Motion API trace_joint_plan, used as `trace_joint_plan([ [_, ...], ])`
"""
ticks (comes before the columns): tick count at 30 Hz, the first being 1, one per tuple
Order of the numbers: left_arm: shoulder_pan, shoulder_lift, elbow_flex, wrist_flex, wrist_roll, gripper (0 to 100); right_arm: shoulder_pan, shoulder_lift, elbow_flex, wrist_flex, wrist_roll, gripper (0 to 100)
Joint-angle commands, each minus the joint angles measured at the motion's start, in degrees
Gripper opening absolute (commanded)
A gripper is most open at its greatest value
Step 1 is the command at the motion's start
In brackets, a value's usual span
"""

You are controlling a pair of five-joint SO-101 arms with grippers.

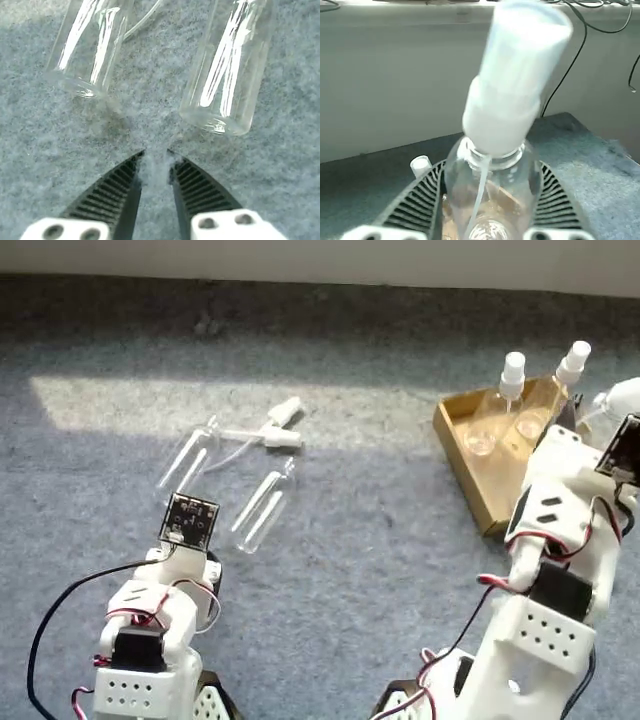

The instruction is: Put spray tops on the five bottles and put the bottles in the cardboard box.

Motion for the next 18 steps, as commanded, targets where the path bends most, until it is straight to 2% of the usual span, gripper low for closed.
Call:
trace_joint_plan([
  [1, 0.0, -0.7, -0.1, -0.2, 0.5, 3, 2.3, 4.9, 1.5, -10.4, -0.9, 11.1],
  [6, 0.0, -0.7, -0.1, -0.2, 0.5, 3, 2.3, 13.2, 5.9, -21.8, -0.7, 11.1],
  [18, 0.0, -0.7, 0.0, -0.2, 0.5, 3, 4.0, 38.5, 6.2, -43.7, -0.4, 11.1],
])
